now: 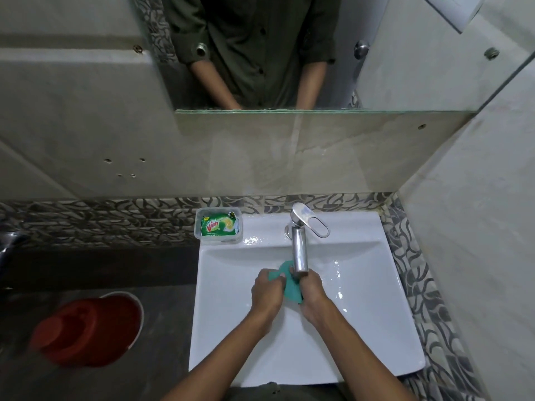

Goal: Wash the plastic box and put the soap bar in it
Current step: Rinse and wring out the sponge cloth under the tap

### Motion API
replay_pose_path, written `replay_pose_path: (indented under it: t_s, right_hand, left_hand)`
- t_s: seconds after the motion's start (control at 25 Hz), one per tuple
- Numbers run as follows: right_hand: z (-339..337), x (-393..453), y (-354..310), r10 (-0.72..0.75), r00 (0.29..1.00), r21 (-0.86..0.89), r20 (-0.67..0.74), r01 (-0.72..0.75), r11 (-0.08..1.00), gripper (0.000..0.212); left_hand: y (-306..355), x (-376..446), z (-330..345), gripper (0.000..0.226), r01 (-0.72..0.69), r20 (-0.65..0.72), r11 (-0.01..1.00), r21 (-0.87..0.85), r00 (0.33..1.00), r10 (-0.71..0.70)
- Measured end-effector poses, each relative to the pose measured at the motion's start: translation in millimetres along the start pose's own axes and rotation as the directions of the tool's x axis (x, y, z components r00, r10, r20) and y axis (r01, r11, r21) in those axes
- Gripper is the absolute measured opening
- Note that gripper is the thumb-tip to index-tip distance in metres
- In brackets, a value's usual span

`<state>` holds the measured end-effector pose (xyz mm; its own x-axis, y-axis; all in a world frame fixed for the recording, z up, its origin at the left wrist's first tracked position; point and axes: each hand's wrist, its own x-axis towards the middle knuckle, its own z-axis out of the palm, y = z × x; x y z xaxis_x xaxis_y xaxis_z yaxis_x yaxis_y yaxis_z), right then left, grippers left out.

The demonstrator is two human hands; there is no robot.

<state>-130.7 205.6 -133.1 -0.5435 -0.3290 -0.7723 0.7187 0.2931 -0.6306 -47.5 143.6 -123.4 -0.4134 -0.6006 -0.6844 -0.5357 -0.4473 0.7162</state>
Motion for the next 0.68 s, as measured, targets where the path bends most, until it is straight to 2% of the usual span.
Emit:
replay_pose_path:
  t_s: [0.08, 0.2, 0.36, 0.52, 0.6, 0.68]
  right_hand:
    - [-2.9, -1.7, 1.4, -0.002, 1.000, -0.025, 0.007, 0.002, 1.000, 0.024]
    - [-10.1, -4.0, -0.4, -0.012, 1.000, -0.075, 0.015, 0.013, 0.997, 0.030]
    - [-27.4, 0.9, 5.0, -0.093, 0.995, -0.167, -0.042, 0.085, 0.982, 0.017]
    - [-35.5, 6.2, 9.3, -0.076, 0.990, -0.217, -0.117, 0.049, 0.975, 0.007]
    - [-36.0, 4.1, 5.6, -0.085, 0.986, -0.264, -0.146, 0.044, 0.964, 0.015]
    - [-37.7, -0.2, -2.6, -0.147, 0.972, -0.327, -0.185, 0.080, 0.942, 0.021]
  left_hand:
    - [0.0, 8.9, 1.0, 0.014, 0.087, 0.091, 0.993, -0.074, 0.993, -0.080]
    - [0.2, 16.1, -0.1, 0.012, 0.013, 0.009, 0.997, -0.073, 1.000, -0.012]
    - [-0.5, 22.5, -1.9, 0.014, -0.078, -0.090, 0.997, -0.005, 0.993, 0.077]
    - [4.2, 21.5, 1.7, 0.013, -0.205, 0.041, 0.974, 0.096, 0.978, 0.202]
    - [8.2, 20.3, 4.8, 0.019, -0.257, 0.126, 0.959, 0.117, 0.962, 0.242]
    - [11.9, 20.7, 7.3, 0.027, -0.247, 0.183, 0.959, 0.140, 0.958, 0.220]
